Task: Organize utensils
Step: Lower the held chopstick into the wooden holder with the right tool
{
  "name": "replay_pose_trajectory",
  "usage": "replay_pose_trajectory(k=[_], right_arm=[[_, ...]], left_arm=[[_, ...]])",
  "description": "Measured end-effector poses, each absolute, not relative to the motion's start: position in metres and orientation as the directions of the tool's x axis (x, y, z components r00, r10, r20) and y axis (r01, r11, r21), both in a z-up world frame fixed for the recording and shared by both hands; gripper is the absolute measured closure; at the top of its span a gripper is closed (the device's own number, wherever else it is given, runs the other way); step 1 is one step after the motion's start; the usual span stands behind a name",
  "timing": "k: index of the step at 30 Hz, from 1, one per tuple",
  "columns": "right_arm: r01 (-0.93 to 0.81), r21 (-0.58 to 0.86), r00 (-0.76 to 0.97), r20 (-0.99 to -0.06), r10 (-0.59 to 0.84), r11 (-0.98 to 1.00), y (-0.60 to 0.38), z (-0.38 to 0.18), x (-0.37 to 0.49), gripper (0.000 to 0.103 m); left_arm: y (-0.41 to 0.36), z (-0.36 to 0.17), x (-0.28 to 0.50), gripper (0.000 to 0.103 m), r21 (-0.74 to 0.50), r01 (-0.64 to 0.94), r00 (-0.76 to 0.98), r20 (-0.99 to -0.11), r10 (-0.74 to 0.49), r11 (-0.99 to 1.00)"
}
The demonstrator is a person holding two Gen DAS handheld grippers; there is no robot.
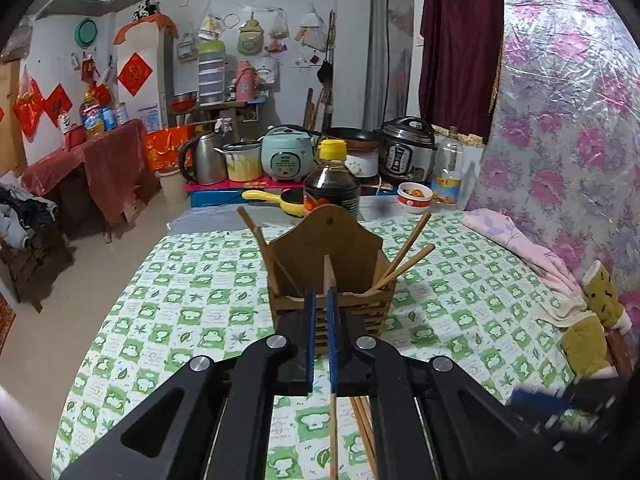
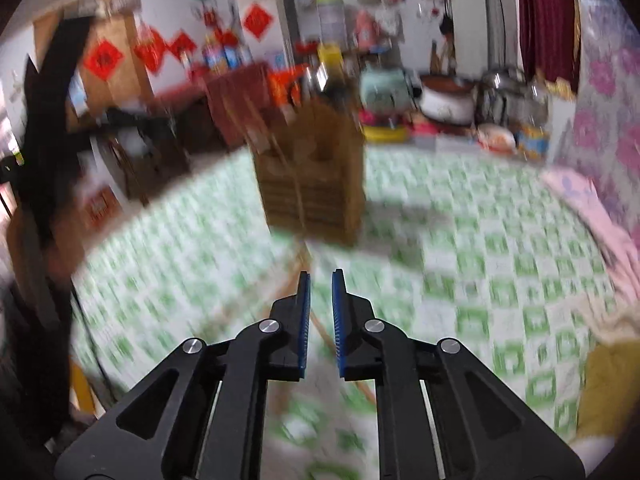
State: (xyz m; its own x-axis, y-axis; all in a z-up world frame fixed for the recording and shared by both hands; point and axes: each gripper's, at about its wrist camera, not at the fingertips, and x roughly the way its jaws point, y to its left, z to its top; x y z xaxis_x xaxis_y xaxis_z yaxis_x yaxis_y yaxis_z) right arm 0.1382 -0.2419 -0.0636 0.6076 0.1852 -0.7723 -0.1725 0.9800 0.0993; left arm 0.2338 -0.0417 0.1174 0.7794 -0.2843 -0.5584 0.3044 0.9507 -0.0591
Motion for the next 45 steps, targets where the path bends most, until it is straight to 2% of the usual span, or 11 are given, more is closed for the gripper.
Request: replay_pose_trajectory(k=[7, 9, 10, 19, 21, 22, 27, 33, 34, 36, 45], right_arm=[[-0.086, 0.041, 0.491, -0.868, 0.078, 0.995, -0.280, -0.132, 0.094, 0.061], [-0.068, 0.064, 0.484, -0.871, 0.089, 0.996, -0.286, -0.139, 0.087, 0.065], [-0.087, 0.098, 0.475, -0.871, 0.128, 0.991, -0.287, -0.138, 0.086, 0.093], [-0.101, 0.094, 0.561, -0.817, 0.135, 0.990, -0.280, -0.112, 0.096, 0.097], [-0.101, 0.096, 0.568, -0.811, 0.137, 0.990, -0.279, -0.108, 0.096, 0.097], [-0.100, 0.101, 0.568, -0.811, 0.140, 0.990, -0.280, -0.109, 0.097, 0.097], [-0.097, 0.120, 0.566, -0.810, 0.154, 0.988, -0.279, -0.113, 0.098, 0.097], [-0.097, 0.119, 0.574, -0.805, 0.153, 0.988, -0.277, -0.110, 0.098, 0.097], [-0.095, 0.119, 0.577, -0.803, 0.152, 0.988, -0.277, -0.109, 0.098, 0.097], [-0.088, 0.118, 0.592, -0.792, 0.148, 0.989, -0.278, -0.103, 0.099, 0.097], [-0.140, 0.080, 0.729, -0.666, 0.157, 0.987, -0.265, -0.025, 0.130, 0.097]], left_arm=[[-0.046, 0.115, 0.246, 0.097, -0.097, 0.324, 0.753, -0.576, -0.319, 0.941], [-0.046, 0.116, 0.251, 0.097, -0.107, 0.322, 0.750, -0.578, -0.323, 0.941], [-0.046, 0.117, 0.254, 0.097, -0.108, 0.320, 0.749, -0.579, -0.322, 0.941], [-0.044, 0.098, 0.255, 0.097, -0.123, 0.331, 0.693, -0.641, -0.330, 0.936], [-0.043, 0.075, 0.244, 0.084, -0.120, 0.360, 0.648, -0.682, -0.341, 0.925], [-0.043, 0.062, 0.238, 0.064, -0.110, 0.371, 0.624, -0.706, -0.336, 0.922], [-0.040, -0.014, 0.200, 0.059, -0.068, 0.405, 0.498, -0.820, -0.282, 0.912], [-0.043, -0.060, 0.174, 0.064, -0.020, 0.443, 0.456, -0.856, -0.245, 0.896], [-0.043, -0.059, 0.172, 0.086, -0.036, 0.455, 0.445, -0.857, -0.262, 0.890], [-0.043, -0.057, 0.173, 0.097, -0.063, 0.465, 0.429, -0.857, -0.287, 0.883], [-0.036, 0.047, 0.195, 0.097, -0.026, 0.412, 0.622, -0.723, -0.302, 0.911]])
